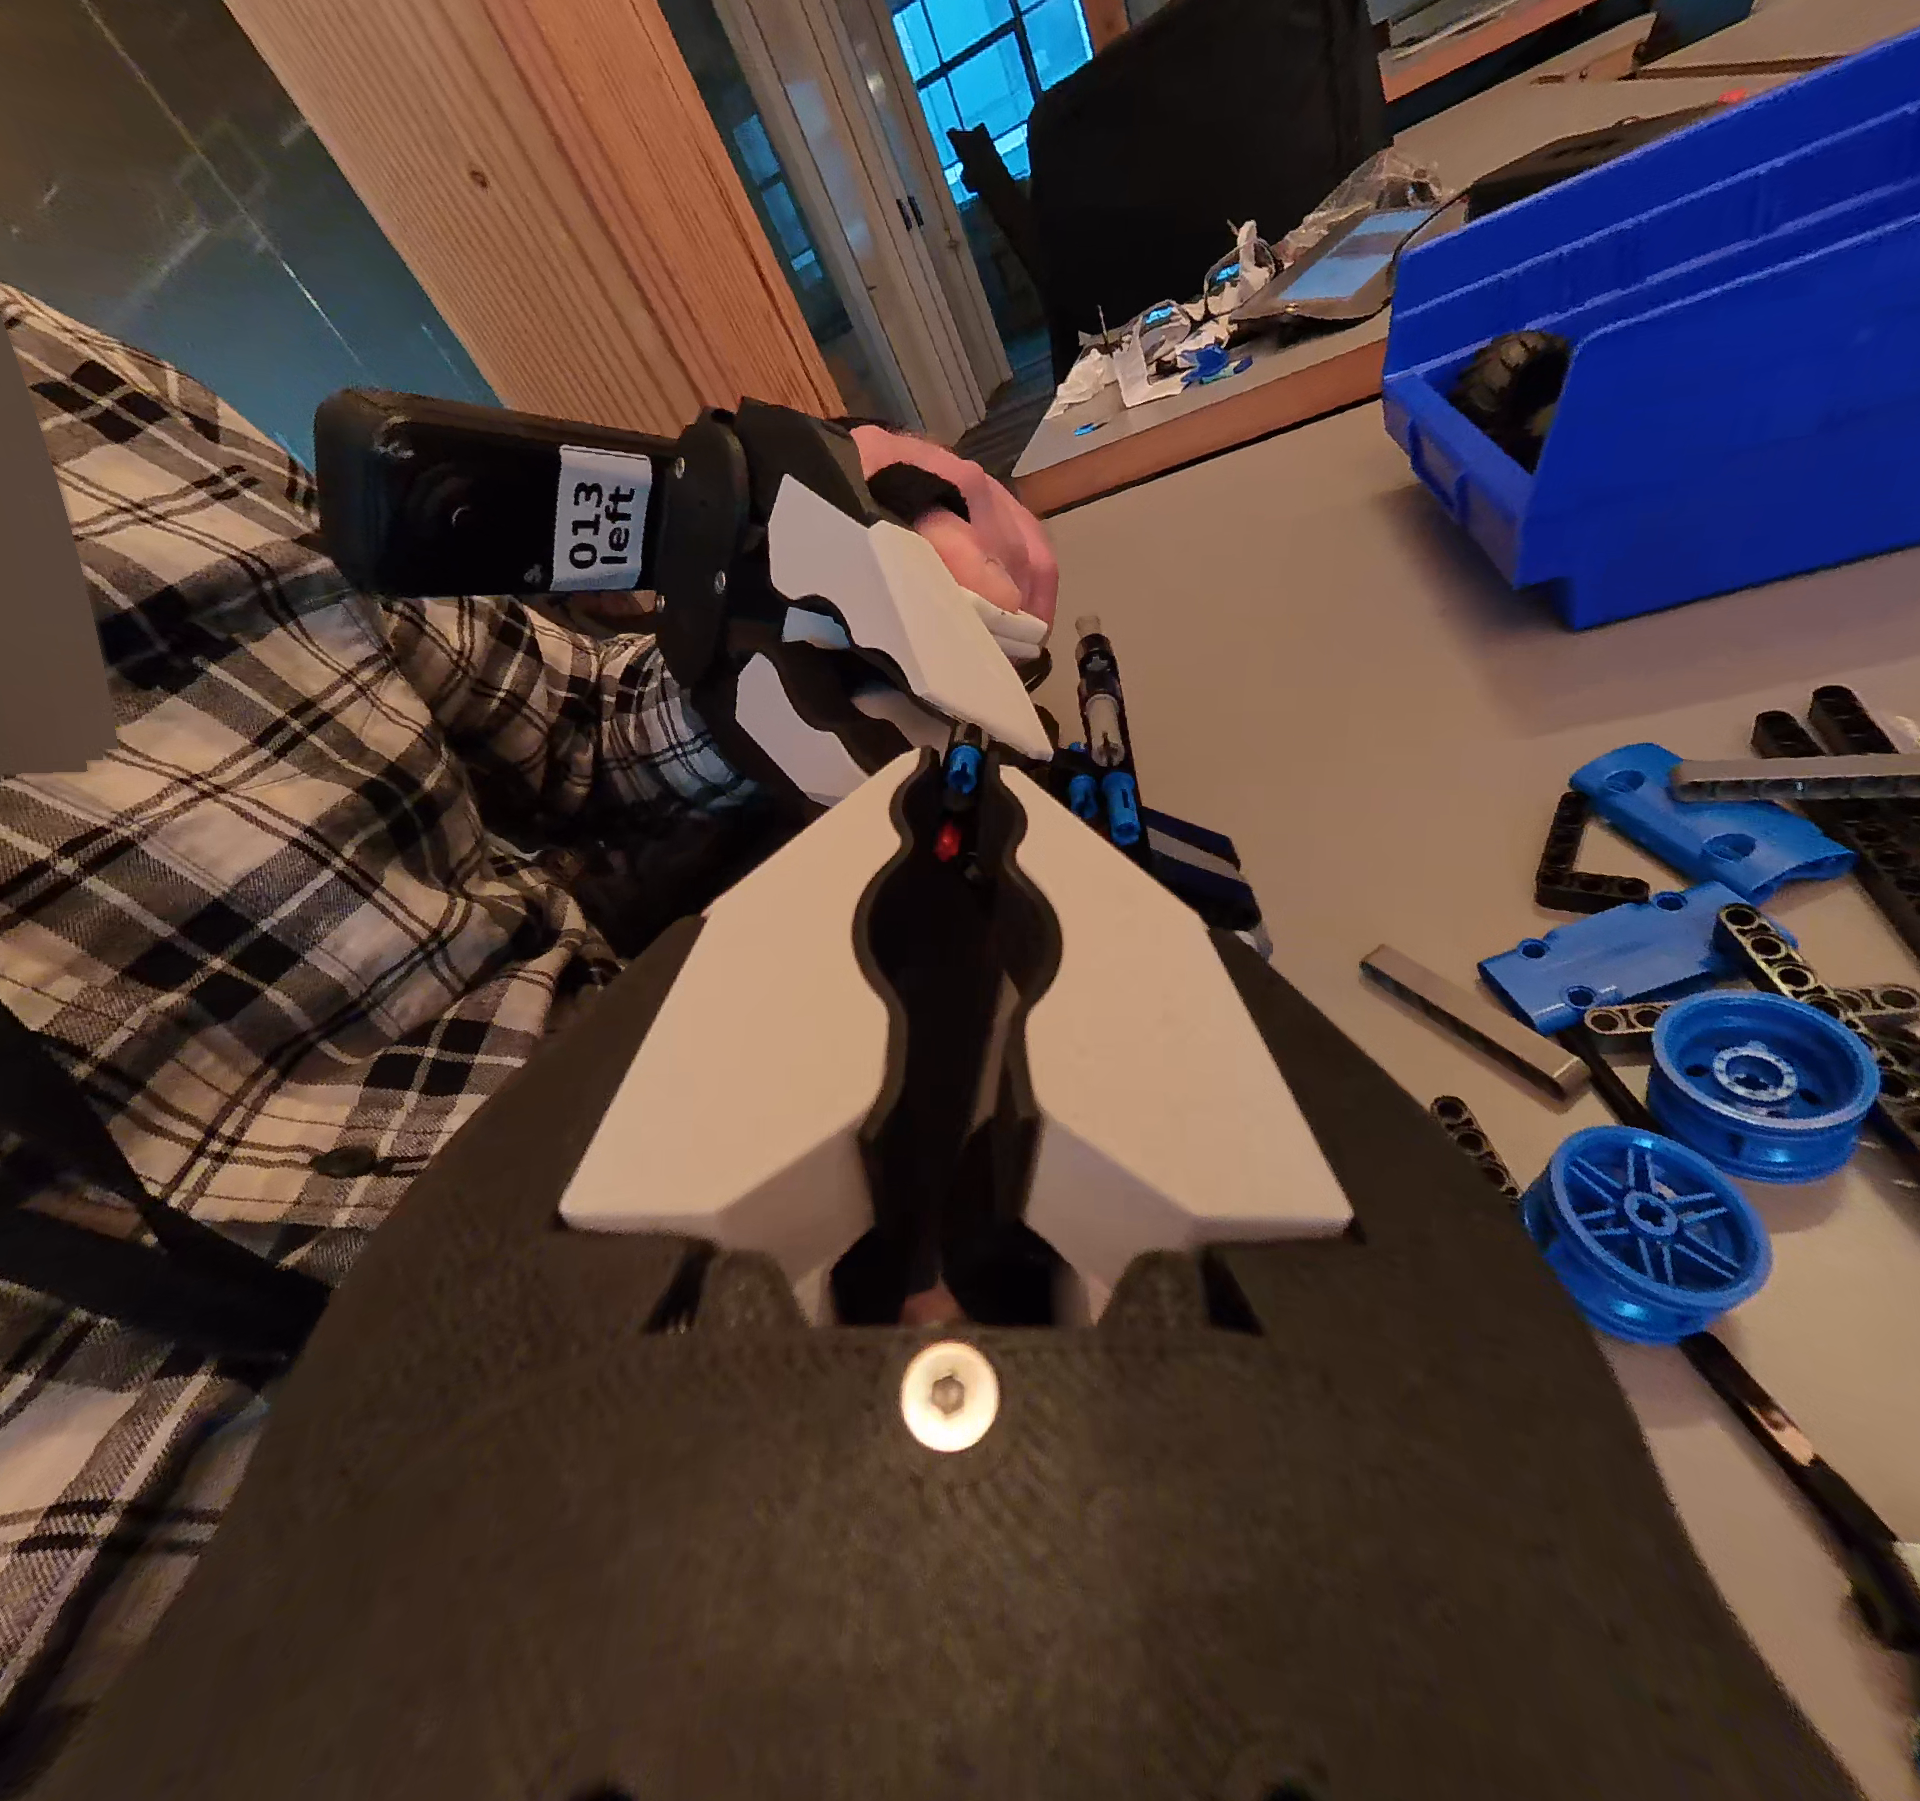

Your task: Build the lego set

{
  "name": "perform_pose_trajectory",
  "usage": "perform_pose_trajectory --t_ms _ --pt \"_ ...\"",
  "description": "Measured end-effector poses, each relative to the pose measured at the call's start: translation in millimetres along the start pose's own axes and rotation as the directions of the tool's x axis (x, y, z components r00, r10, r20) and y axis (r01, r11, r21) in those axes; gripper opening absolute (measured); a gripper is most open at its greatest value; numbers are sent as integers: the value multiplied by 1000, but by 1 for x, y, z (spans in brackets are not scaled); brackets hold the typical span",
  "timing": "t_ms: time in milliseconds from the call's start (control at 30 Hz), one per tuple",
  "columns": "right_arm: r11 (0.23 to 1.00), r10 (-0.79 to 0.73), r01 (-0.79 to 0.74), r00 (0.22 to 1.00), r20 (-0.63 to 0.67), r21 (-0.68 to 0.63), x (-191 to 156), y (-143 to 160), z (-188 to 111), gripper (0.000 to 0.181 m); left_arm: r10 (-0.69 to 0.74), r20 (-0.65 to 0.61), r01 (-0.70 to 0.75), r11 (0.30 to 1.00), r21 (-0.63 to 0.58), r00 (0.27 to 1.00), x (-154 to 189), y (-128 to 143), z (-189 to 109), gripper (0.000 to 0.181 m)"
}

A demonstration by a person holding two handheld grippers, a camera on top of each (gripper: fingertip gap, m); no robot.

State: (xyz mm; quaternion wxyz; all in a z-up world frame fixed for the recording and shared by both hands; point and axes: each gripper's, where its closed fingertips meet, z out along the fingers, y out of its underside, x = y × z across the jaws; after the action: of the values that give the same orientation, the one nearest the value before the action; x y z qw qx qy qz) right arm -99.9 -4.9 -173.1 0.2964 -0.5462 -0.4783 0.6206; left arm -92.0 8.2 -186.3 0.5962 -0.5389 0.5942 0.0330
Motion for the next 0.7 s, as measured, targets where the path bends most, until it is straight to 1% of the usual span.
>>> perform_pose_trajectory --t_ms 33,133,167,233,300,333,567,700 --pt "1000 0 0 1000 3 2 -1 -1 0 5 3 4 -3 1000 1 1000 -1 -1 0 15" --pt "1000 26 -26 1000 18 7 -1 -1 -1 6 -7 -2 7 1000 17 1000 1 -2 0 15" --pt "999 51 -51 998 28 8 -1 0 0 6 -32 -36 33 999 11 999 4 -1 1 14" --pt "994 102 -104 994 41 44 2 -4 0 7 -29 -5 29 1000 10 1000 -3 0 1 14" --pt "991 110 -112 993 38 67 4 -10 -4 8 -64 -18 64 998 23 998 -5 -2 2 14" --pt "989 120 -123 992 36 79 5 -11 -5 8 -56 -7 56 998 26 998 -6 -3 2 14" --pt "995 93 -90 994 -50 51 12 -9 -1 7 -13 22 14 999 -34 1000 -8 4 7 13" --pt "996 60 -54 995 -85 76 14 -14 -4 5 24 76 -20 998 -58 997 -14 2 10 14"
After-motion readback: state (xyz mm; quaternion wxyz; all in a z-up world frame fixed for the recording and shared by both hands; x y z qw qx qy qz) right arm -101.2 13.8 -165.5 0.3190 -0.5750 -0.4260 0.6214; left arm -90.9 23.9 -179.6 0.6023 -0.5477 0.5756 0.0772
